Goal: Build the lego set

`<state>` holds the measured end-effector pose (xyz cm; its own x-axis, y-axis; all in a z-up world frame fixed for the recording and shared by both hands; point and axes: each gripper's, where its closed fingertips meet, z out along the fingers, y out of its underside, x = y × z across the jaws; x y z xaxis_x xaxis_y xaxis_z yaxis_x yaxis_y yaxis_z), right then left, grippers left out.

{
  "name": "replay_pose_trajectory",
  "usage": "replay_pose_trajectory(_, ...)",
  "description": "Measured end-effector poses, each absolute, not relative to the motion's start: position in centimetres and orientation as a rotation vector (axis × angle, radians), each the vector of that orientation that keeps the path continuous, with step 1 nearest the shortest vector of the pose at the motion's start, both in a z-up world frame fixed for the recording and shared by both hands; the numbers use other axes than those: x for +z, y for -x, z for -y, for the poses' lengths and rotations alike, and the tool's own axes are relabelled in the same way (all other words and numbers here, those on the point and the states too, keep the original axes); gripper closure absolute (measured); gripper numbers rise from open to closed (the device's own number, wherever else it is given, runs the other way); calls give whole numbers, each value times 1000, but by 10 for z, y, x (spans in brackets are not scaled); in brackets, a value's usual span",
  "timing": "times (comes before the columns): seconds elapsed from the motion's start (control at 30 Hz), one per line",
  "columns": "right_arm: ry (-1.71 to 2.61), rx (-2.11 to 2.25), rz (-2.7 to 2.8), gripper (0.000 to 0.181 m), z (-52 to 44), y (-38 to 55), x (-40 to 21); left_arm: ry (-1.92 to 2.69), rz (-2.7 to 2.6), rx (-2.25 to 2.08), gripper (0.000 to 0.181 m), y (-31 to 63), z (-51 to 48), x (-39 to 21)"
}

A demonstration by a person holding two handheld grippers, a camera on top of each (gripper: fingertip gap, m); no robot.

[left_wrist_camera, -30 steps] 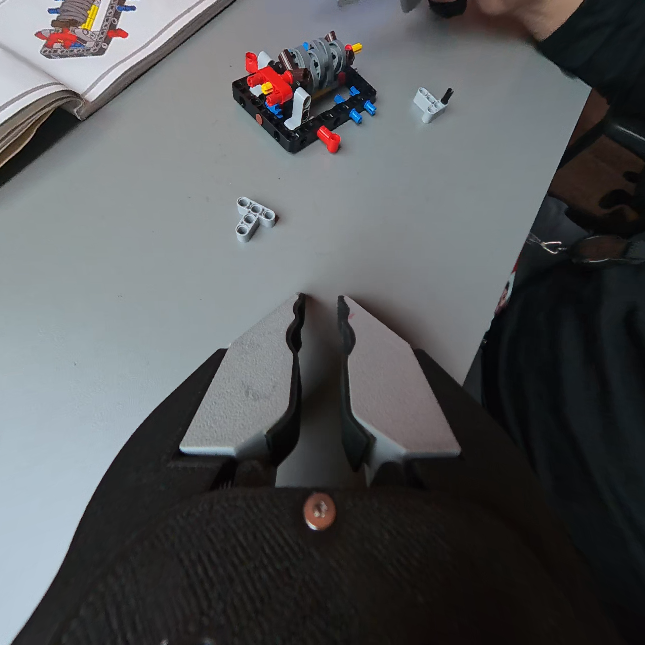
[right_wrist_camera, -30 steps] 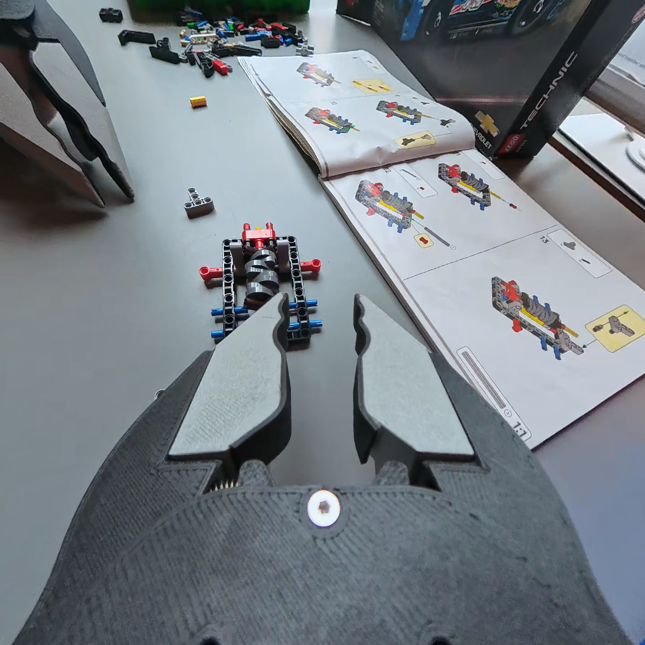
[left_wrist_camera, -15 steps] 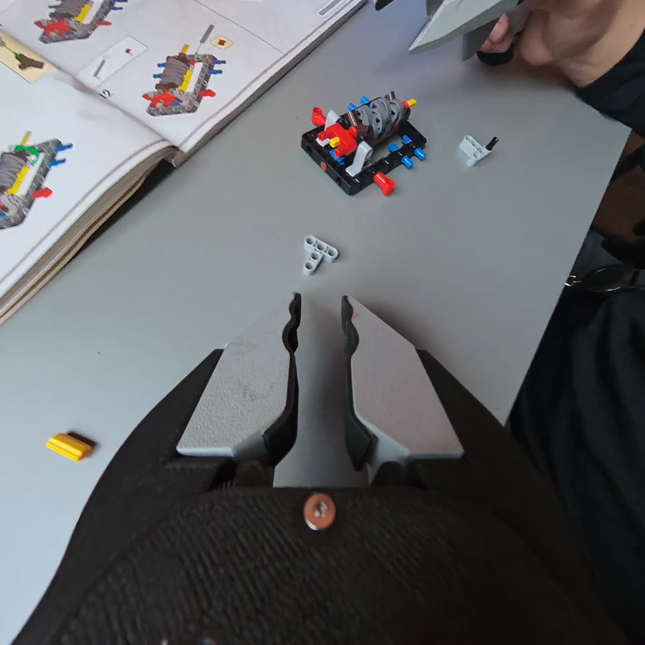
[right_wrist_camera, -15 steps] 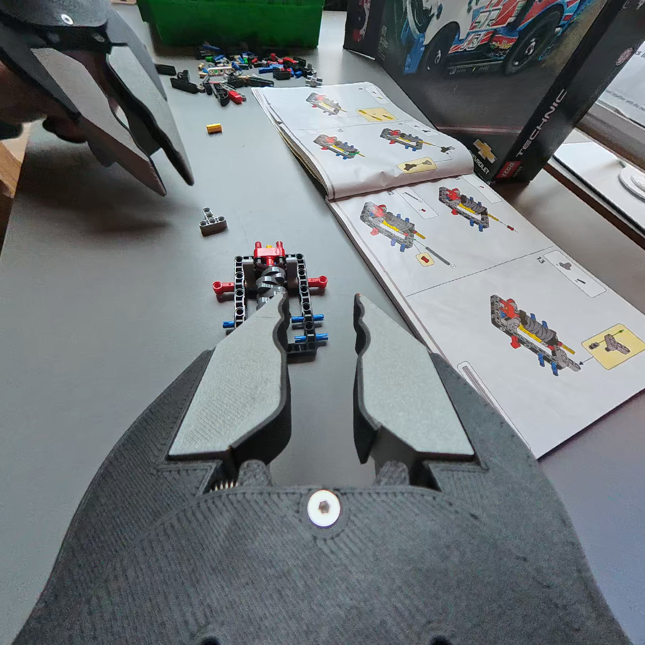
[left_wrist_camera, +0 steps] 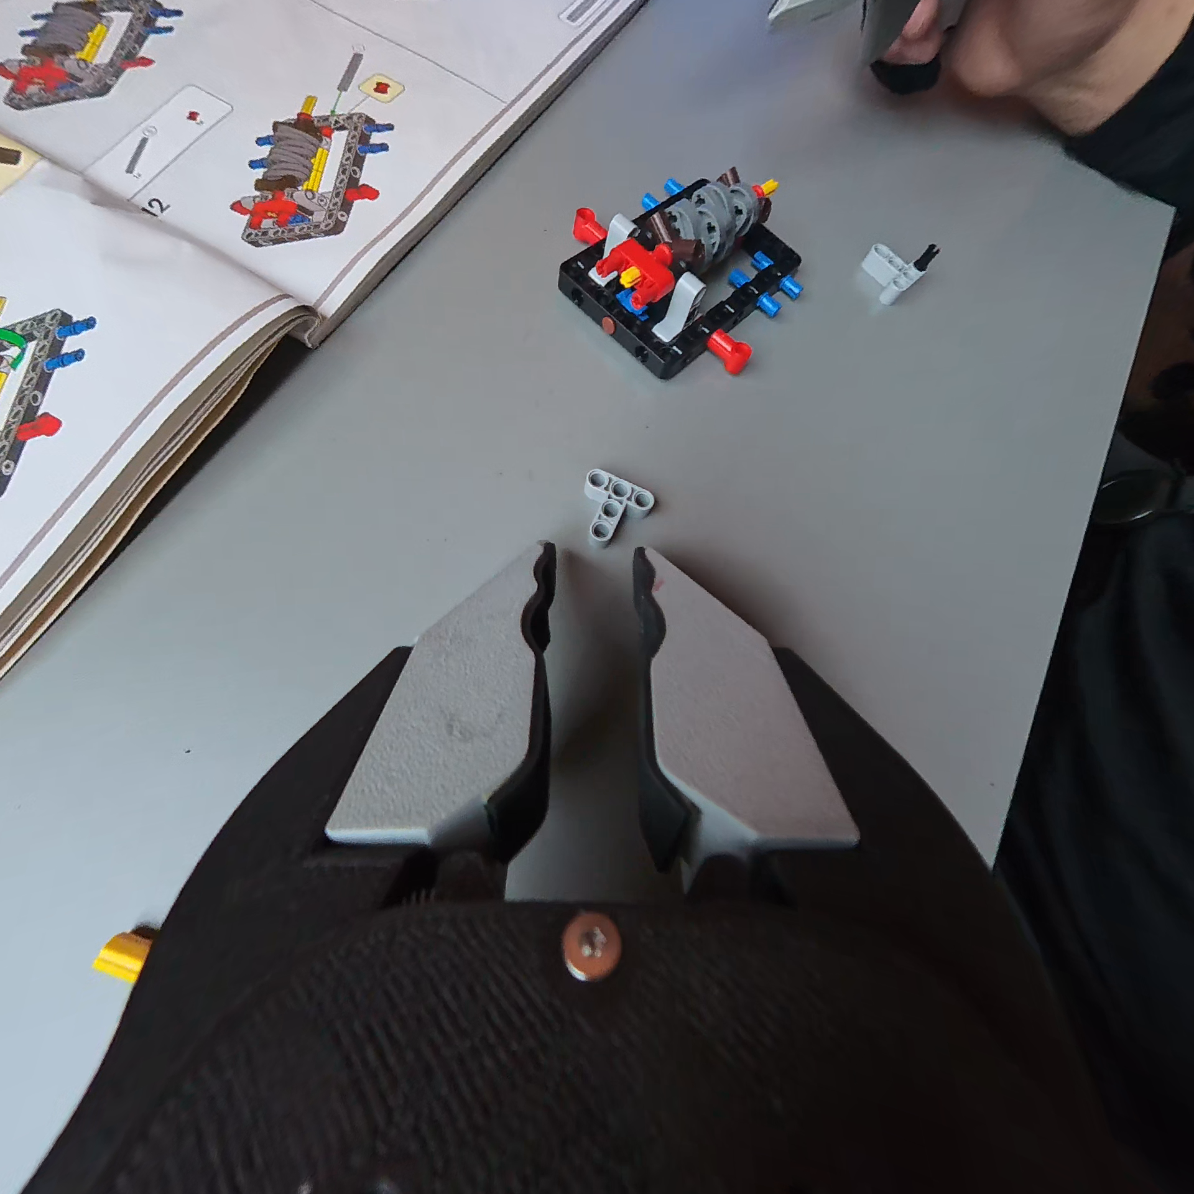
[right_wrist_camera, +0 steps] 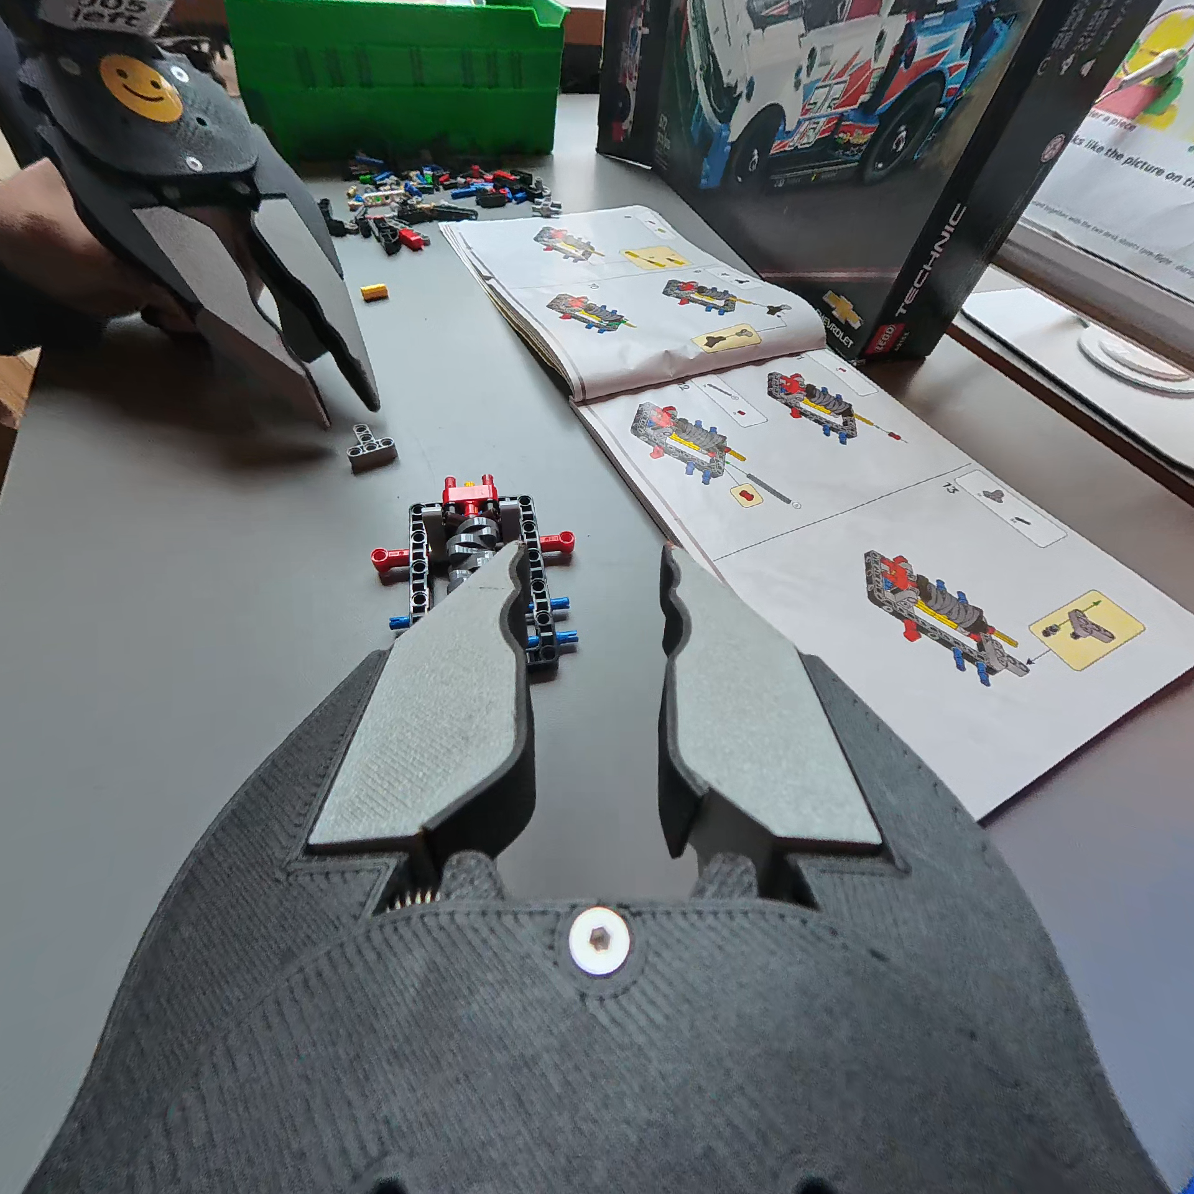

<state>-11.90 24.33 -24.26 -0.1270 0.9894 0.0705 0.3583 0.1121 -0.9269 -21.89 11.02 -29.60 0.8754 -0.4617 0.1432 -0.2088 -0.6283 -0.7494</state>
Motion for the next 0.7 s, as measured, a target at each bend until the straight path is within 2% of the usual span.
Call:
replay_pose_trajectory(0.2, 1358, 1000, 1517, 145, -258, 115, -233, 2236, -532, -351, 163, 216, -109, -295)
replay_pose_trajectory(0.37, 1395, 1019, 1475, 135, -270, 112, -234, 2127, -524, -282, 168, 219, -104, -280)
replay_pose_trajectory(0.5, 1410, 1063, 1482, 136, -267, 113, -237, 2167, -436, -237, 165, 234, -80, -283)
replay_pose_trajectory(0.6, 1389, 1054, 1487, 137, -265, 114, -236, 2176, -295, -119, 181, 261, -57, -281)
replay_pose_trajectory(0.7, 1381, 1050, 1503, 137, -261, 114, -237, 2199, -156, -56, 180, 287, -35, -283)
